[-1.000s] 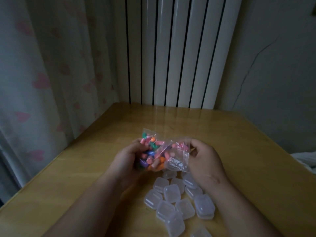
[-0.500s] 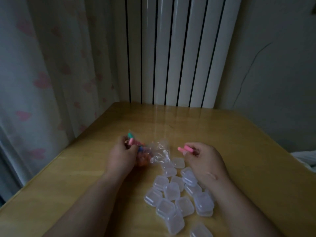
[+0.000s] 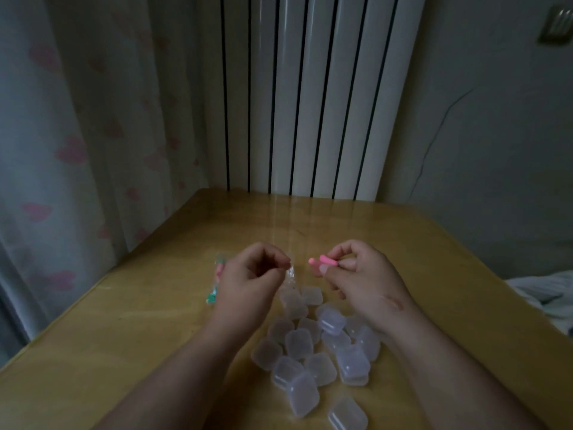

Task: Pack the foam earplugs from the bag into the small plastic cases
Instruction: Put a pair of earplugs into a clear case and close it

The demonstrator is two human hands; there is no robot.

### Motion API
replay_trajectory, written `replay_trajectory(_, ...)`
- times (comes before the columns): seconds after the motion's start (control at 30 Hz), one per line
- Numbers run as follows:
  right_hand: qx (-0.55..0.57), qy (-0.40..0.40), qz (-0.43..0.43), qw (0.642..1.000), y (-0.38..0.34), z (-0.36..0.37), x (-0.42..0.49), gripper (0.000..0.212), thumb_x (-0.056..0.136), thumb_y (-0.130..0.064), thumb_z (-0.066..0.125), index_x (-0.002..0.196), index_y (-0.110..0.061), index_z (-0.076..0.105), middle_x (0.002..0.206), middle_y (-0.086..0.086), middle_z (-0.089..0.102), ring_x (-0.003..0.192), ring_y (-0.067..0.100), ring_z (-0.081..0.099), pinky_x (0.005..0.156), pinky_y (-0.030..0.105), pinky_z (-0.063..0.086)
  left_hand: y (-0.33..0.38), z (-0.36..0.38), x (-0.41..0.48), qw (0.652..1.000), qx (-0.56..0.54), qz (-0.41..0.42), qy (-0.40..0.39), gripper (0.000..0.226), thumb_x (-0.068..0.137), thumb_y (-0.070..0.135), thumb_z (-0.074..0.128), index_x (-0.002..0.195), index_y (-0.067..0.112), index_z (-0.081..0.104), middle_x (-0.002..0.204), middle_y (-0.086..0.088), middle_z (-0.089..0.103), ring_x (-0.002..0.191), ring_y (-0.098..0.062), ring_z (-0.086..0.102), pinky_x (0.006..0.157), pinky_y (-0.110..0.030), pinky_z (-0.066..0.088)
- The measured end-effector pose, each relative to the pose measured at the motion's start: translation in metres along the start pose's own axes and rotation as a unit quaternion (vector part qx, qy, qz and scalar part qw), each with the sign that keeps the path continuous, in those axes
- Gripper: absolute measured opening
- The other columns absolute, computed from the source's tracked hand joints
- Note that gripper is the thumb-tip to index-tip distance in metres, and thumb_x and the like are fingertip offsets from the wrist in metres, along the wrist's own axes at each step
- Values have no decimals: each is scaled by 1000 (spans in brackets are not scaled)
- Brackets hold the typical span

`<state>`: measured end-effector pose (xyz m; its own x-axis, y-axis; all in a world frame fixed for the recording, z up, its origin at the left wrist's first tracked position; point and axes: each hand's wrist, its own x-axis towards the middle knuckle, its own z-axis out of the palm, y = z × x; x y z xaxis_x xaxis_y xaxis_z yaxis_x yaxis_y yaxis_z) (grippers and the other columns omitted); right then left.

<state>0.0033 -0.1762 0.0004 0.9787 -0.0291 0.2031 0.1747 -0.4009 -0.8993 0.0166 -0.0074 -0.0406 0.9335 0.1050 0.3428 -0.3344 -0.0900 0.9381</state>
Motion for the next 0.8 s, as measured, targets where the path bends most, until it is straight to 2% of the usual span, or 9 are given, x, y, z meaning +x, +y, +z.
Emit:
replay_trajectory(0.1, -1, -10, -8, 1000, 0, 0, -3, 18, 86, -26, 72, 91, -17, 57, 81, -7, 76, 58, -8, 59, 62, 21, 42, 4, 6, -5, 997, -64, -24, -39, 25, 84, -1, 69, 89, 23, 73, 85, 1, 73, 79, -10, 67, 67, -21, 50)
replay_trajectory(0.2, 26, -30, 1, 999, 6, 6, -4, 16, 87, -24, 70, 91, -14, 58, 78, -7, 76, 55, -7, 58, 57, 17, 41, 0, 9, -4, 997, -54, -27, -38, 19, 84, 10, 74, 98, 22, 76, 88, 4, 76, 88, -9, 71, 76, -23, 53)
replay_trajectory(0.3, 49, -31, 8, 998, 14, 14, -9, 17, 87, -23, 70, 92, -12, 58, 68, -9, 72, 52, -7, 57, 51, 11, 39, 2, 11, -4, 998, -8, 20, -54, 10, 85, 9, 72, 85, 18, 77, 82, 5, 76, 82, -5, 71, 75, -18, 52)
replay_trajectory(0.37, 45, -14, 6, 999, 17, 17, -10, 18, 86, -26, 71, 90, -14, 57, 72, -8, 74, 55, -4, 59, 54, 16, 42, 2, 13, -5, 997, 16, 33, -68, 13, 86, 9, 71, 81, 19, 76, 79, 5, 76, 75, -1, 68, 71, -16, 50)
replay_trajectory(0.47, 44, 11, 0, 999, 19, 16, -12, 16, 86, -26, 71, 88, -16, 58, 74, -8, 74, 61, 0, 64, 54, 18, 45, -3, 14, -3, 997, -10, 0, -78, 16, 83, 8, 73, 83, 23, 76, 83, 2, 76, 81, -9, 71, 76, -24, 54)
replay_trajectory(0.53, 51, 17, -2, 999, 20, 16, -12, 12, 87, -22, 70, 87, -17, 59, 75, -8, 75, 63, 2, 65, 56, 19, 47, -5, 14, -3, 997, -15, 0, -70, 18, 81, 6, 75, 79, 23, 75, 81, 1, 75, 81, -12, 70, 76, -24, 55)
replay_trajectory(0.6, 59, 41, -7, 997, 23, 16, -14, 10, 83, -19, 74, 83, -22, 64, 74, -9, 74, 65, 0, 66, 57, 16, 49, -6, 14, -3, 998, -12, 7, -58, 14, 82, 6, 74, 77, 19, 73, 79, 1, 73, 77, -12, 67, 73, -23, 53)
replay_trajectory(0.7, 36, 83, -18, 996, 29, 17, -13, 17, 77, -17, 79, 73, -30, 69, 67, -13, 71, 63, -1, 65, 57, 14, 48, -7, 13, -2, 998, -40, -8, -41, 7, 87, 4, 68, 81, 9, 67, 88, -3, 73, 83, -20, 70, 77, -31, 56)
replay_trajectory(0.8, 36, 75, -19, 996, 30, 19, -14, 22, 76, -11, 79, 75, -30, 68, 69, -9, 70, 66, 4, 66, 60, 16, 51, -4, 12, -2, 993, -100, -41, -42, 13, 88, -3, 65, 83, 5, 56, 85, -12, 73, 77, -26, 72, 70, -35, 59)
